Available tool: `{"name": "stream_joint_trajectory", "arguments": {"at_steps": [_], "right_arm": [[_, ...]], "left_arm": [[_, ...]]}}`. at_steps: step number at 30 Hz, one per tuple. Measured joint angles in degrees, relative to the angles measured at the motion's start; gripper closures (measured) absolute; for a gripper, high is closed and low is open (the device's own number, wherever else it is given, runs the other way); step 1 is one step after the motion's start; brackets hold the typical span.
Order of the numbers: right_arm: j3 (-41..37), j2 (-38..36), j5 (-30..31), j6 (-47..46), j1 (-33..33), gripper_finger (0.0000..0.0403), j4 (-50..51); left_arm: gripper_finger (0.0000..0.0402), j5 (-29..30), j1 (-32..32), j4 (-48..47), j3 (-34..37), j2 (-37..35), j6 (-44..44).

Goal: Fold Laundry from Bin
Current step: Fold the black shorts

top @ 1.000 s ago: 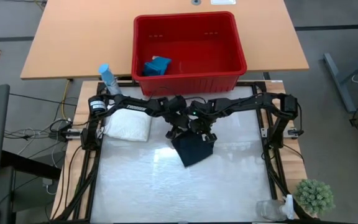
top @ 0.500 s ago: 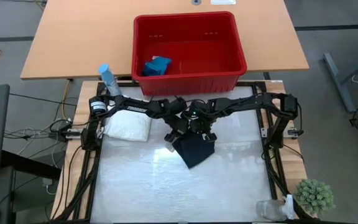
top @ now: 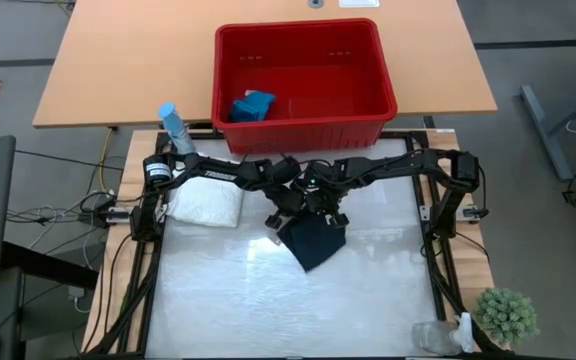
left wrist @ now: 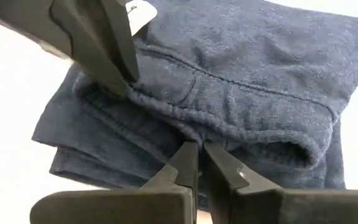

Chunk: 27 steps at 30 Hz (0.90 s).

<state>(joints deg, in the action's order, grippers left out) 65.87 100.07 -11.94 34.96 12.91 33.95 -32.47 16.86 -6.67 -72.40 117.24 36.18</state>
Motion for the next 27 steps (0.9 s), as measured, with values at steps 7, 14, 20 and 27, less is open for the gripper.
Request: {"name": "stream_joint_trajectory", "arguments": {"at_steps": [7,14,20,27], "right_arm": [[0.07,-0.04,0.09,-1.72,0.56,0.0373,-0.17],[2.39,-0.04,0.24,-2.58,2.47,0.0380,0.20],[3.64,-0.04,0.31,-3.04,2.97,0.0354,-0.35],[3.65,-0.04,0.22,-5.01,3.04,0.0352,-1.53]], "left_arm": [[0.0401,0.26,-0.17,-7.67,0.00,-3.59,-3.24],[0.0401,0.84,-0.75,-9.53,0.00,-4.97,-7.55],[0.0401,0.81,-1.27,-13.72,0.02,-7.01,-11.20],[0.0401,0.78,-1.73,-14.20,0.02,-11.83,-14.88]]}}
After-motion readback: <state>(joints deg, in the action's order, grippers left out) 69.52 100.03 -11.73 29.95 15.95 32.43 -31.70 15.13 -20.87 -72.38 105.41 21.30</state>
